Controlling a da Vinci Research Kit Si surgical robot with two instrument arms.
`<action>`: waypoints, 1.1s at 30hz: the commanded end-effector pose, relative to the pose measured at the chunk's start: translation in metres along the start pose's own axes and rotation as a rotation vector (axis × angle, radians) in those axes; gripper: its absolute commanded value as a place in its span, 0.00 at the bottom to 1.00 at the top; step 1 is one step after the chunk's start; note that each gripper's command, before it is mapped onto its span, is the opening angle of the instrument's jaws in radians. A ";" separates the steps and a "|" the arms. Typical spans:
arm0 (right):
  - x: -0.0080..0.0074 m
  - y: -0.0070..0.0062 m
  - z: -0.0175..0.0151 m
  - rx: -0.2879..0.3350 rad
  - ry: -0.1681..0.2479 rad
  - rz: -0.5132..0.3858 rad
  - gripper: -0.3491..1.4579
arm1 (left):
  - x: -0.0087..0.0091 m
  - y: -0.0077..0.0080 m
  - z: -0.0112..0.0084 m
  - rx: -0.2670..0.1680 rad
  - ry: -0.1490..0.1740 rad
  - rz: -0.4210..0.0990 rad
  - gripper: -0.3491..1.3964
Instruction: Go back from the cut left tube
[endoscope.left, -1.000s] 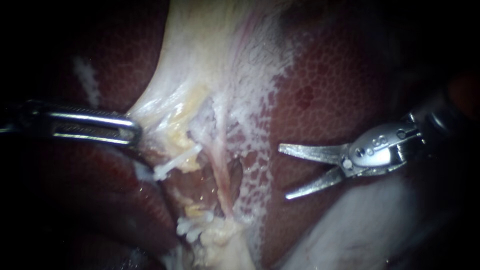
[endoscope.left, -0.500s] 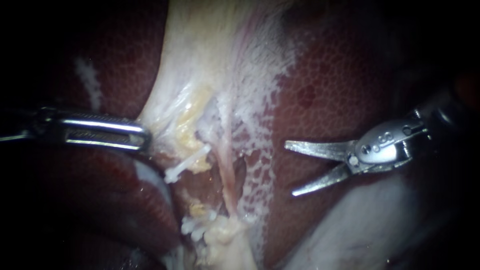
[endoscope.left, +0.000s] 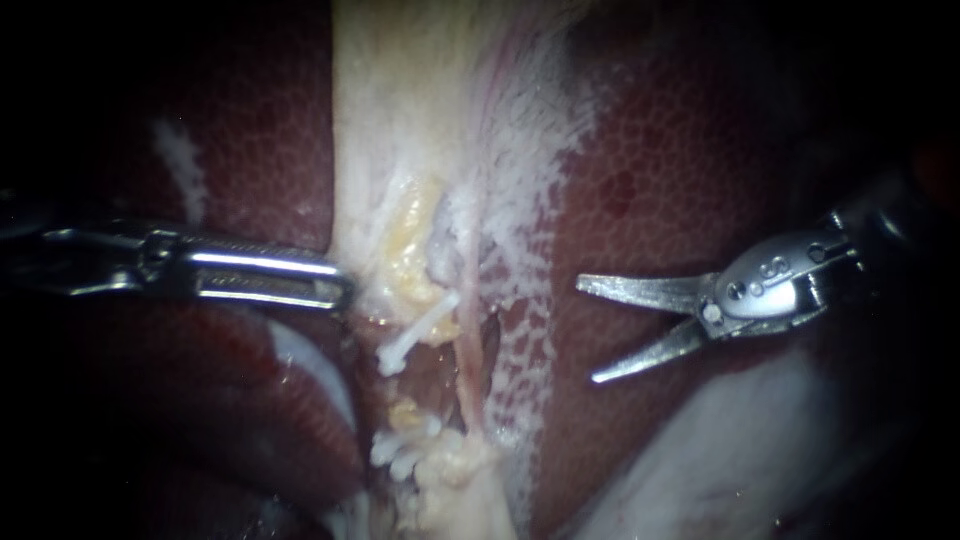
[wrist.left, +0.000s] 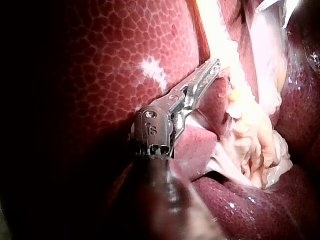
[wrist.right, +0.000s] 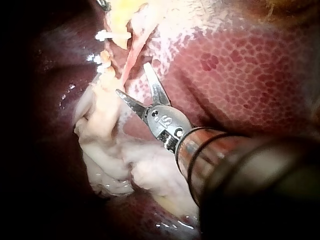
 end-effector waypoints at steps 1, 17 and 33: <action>-0.0001 0.0001 0.0000 0.000 -0.001 0.000 0.98 | 0.0001 0.0000 0.0002 0.005 0.003 0.002 0.00; -0.0003 0.0002 0.0001 -0.002 -0.002 0.000 0.98 | 0.0006 -0.0001 0.0014 0.011 0.015 0.001 0.00; -0.0003 0.0002 0.0001 -0.002 -0.002 0.000 0.98 | 0.0006 -0.0002 0.0014 0.009 0.021 0.001 0.00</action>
